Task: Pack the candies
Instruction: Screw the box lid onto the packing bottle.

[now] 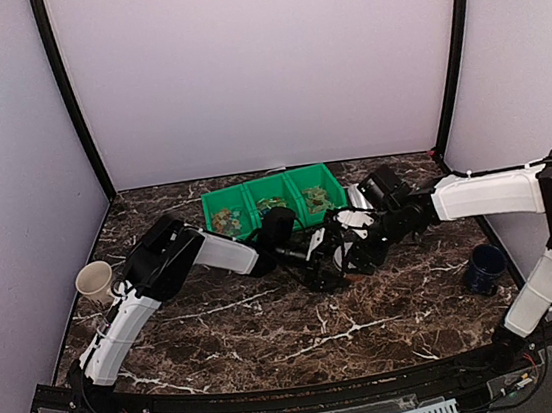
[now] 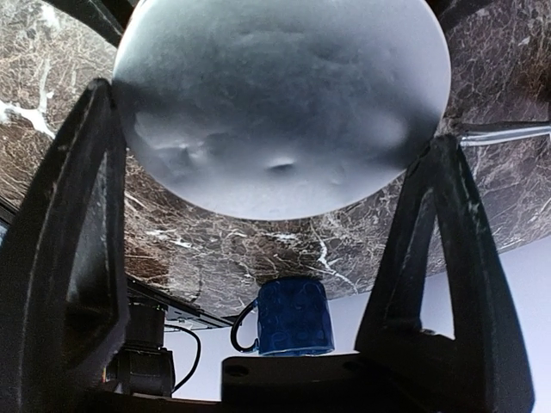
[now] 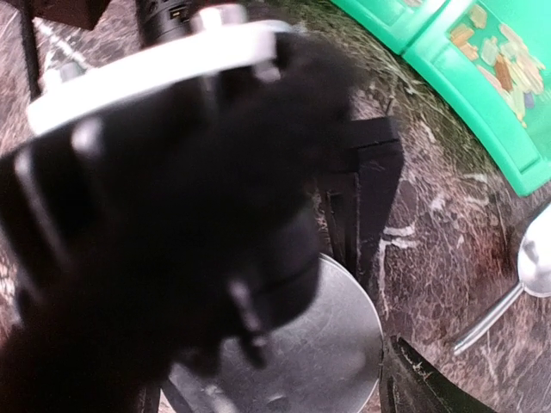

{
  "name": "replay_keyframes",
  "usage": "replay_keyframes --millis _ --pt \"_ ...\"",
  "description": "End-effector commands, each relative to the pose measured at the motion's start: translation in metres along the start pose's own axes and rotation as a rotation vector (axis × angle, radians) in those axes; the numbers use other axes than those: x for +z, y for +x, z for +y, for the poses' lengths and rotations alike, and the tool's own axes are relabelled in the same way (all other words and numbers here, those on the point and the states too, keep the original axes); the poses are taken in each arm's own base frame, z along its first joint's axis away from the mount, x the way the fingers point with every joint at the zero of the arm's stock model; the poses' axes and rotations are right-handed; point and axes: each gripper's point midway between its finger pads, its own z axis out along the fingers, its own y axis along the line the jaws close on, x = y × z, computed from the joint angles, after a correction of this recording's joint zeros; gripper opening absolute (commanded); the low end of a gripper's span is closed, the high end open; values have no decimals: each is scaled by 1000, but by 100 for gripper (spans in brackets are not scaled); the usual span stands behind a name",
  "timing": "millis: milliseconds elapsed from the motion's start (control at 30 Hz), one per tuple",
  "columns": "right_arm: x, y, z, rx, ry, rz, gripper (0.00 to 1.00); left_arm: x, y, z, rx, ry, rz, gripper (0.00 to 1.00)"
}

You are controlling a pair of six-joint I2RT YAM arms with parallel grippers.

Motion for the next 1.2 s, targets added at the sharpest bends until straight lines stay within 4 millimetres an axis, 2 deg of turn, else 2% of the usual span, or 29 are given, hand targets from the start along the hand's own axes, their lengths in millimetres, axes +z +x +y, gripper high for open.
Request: replay_keyframes --millis 0,167,533,733,1000,1167 --pt "17 17 -10 128 130 52 77 0 163 -56 -360 -52 352 88" --pt "22 20 -11 229 190 63 77 0 166 -53 -357 -85 374 89" --pt "25 10 -31 480 341 57 81 0 172 -46 -345 -150 417 90" --pt "17 6 -34 489 364 34 87 1 171 -46 -341 -152 417 91" --pt "-7 -5 -33 494 359 -19 99 0 172 -46 -338 -154 417 91" --pt "-10 -5 -31 473 346 -22 97 1 171 -46 -335 -155 415 92"
